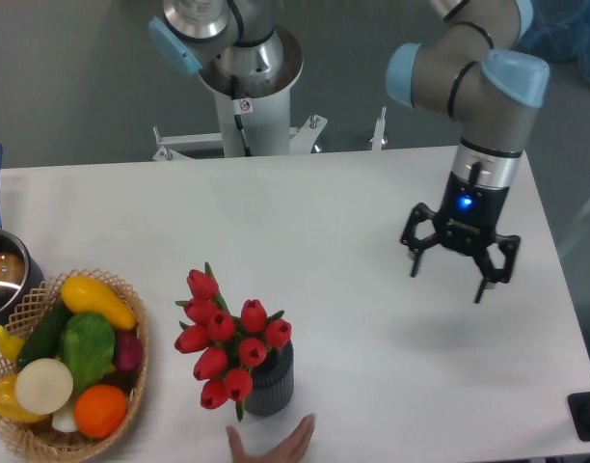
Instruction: Insert the flowers into the vase
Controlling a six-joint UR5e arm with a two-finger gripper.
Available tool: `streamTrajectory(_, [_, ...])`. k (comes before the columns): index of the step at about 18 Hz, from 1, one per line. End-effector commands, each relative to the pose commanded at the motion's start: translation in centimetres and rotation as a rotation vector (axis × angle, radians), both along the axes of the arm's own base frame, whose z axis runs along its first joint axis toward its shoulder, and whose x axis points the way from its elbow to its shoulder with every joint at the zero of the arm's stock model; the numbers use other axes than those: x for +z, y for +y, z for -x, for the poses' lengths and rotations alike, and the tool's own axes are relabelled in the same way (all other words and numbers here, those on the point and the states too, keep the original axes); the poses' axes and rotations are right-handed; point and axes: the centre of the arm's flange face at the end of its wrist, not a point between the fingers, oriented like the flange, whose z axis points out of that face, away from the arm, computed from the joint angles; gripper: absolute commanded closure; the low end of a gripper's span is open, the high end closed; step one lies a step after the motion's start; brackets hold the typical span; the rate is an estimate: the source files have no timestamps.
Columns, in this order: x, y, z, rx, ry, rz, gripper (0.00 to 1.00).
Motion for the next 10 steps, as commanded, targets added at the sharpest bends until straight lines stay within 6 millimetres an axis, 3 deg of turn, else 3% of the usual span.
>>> streamTrajectory(2, [1.6, -0.1, 1.3, 0.017, 0.035, 0.038, 0.0])
streamTrajectory(6, [2.1, -0.9, 3.6, 0.025, -0.009, 0.192, 0.0])
streamTrajectory(10, [1.7, -1.2, 3.0, -0.074, -0.035, 0.297, 0.0])
